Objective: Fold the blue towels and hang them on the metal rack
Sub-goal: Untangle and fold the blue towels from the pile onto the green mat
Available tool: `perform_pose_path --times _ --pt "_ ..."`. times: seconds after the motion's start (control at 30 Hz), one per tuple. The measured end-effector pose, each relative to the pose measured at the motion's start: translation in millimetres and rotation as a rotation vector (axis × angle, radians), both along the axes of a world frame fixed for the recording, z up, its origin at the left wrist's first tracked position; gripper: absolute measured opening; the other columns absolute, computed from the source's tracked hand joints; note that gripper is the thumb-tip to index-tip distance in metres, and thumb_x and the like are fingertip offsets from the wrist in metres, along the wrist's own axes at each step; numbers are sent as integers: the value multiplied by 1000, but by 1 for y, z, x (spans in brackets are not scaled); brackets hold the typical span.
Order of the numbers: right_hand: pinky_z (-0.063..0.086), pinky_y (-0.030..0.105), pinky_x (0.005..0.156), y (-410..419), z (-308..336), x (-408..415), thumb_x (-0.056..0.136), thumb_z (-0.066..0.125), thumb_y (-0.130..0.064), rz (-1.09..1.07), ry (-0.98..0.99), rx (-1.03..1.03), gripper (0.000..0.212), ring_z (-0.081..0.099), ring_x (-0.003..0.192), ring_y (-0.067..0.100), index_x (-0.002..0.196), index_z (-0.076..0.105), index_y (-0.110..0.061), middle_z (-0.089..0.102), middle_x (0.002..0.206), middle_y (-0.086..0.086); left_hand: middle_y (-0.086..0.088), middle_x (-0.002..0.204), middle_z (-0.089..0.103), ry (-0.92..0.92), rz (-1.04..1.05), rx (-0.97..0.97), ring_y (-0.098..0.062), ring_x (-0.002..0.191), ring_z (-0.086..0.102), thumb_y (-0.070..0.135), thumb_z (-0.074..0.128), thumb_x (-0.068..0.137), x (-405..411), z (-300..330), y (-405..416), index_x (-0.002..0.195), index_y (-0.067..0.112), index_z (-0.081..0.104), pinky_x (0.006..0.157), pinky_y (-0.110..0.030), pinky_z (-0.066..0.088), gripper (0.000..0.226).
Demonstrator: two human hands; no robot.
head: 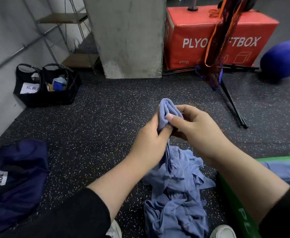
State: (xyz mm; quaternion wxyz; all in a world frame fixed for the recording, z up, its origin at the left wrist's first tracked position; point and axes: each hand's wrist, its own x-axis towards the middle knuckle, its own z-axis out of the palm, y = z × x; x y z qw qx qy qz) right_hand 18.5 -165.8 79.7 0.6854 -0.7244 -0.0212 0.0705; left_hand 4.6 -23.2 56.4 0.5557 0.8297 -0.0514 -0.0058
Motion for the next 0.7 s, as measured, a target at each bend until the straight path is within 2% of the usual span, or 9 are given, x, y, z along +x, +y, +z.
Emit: perform_pose_path --times 0.1,0.17,0.27,0.37,0.43,0.5,0.57,0.63,0.7 --pt "52 65 91 -4 -3 3 90 68 -20 -33 -22 -49 14 67 88 27 101 76 -19 72 102 21 15 127 68 100 -39 -83 -1 118 61 39 51 102 6 -4 4 141 34 55 107 -35 48 40" --pt "51 66 87 -5 -5 5 88 64 -15 -63 -14 -92 15 63 82 26 96 76 -19 70 100 25 13 125 70 149 -43 -126 -7 119 63 48 49 94 6 -7 5 135 33 60 109 -43 47 46" --pt "52 68 75 -6 -7 8 82 56 -14 -125 -9 -193 23 59 72 25 91 76 -19 70 91 24 9 109 75 101 89 -113 -15 108 69 56 45 89 7 -11 6 117 30 68 100 -49 51 44" --pt "57 60 69 -6 -7 10 82 55 -11 -177 -1 -258 21 59 63 21 87 75 -16 71 81 20 -1 97 76 65 204 -117 -26 101 69 48 44 92 10 -10 9 101 18 69 92 -52 53 40" --pt "57 52 64 -6 -7 10 85 57 -8 -190 -5 -296 20 57 58 19 84 75 -15 72 74 15 0 84 74 55 222 -88 -25 83 67 43 48 95 9 -8 8 92 14 68 81 -48 55 36" --pt "57 49 64 -3 -7 8 87 58 -8 -181 -13 -324 20 56 57 16 83 76 -17 71 69 10 8 62 60 44 245 -47 -16 61 48 36 54 100 4 -4 4 80 11 64 62 -37 45 34" --pt "58 51 72 0 -8 6 88 60 -10 -164 -20 -344 20 63 62 19 83 77 -19 74 70 4 13 50 48 40 253 -11 -11 53 36 35 57 101 0 -4 0 69 14 59 54 -33 33 38" --pt "59 55 78 3 -9 4 86 60 -12 -142 -8 -314 21 72 77 31 86 79 -23 76 76 5 14 47 46 17 247 31 -9 49 32 36 57 101 -2 -6 -1 64 20 54 50 -30 27 41" --pt "58 59 80 6 -9 3 83 59 -12 -123 4 -271 26 71 87 40 90 79 -26 76 80 9 14 52 52 -14 225 56 -11 51 40 33 55 102 -2 -8 -1 77 22 64 51 -31 30 29"
